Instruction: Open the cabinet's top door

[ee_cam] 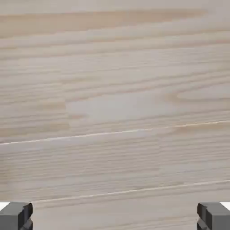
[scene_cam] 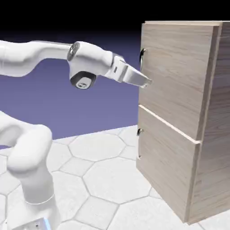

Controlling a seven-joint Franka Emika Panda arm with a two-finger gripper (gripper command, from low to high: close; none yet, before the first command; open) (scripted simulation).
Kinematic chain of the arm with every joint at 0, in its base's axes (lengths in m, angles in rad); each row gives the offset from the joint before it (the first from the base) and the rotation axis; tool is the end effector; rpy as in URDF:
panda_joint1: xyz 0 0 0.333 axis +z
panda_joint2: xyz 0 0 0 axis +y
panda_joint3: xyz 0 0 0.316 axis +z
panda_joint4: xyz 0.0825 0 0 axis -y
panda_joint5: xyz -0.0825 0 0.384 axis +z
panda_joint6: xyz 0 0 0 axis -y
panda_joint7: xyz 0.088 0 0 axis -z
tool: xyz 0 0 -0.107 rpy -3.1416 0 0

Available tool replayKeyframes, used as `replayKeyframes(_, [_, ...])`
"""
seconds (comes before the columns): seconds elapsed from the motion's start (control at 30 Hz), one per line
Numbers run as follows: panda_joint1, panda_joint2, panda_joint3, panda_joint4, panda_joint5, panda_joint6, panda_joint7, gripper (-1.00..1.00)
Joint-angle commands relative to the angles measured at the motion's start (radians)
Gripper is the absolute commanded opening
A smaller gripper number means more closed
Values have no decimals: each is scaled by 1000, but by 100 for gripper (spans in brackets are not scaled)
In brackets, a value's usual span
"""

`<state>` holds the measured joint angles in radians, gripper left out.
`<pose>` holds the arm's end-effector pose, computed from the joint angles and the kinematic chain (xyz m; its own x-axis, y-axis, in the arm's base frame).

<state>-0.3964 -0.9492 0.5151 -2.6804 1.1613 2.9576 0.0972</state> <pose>0.3280 0.0211 0.5930 0.1855 -0.7738 0.6056 -0.2819 -0.6323 -0.7216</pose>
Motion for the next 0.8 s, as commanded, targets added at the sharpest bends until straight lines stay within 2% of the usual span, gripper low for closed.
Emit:
replayKeyframes(0.0, [-15, -14, 19, 5, 44, -3, -24, 0])
replayKeyframes(0.77, [-367, -341, 463, 117, 1044, -71, -579, 0])
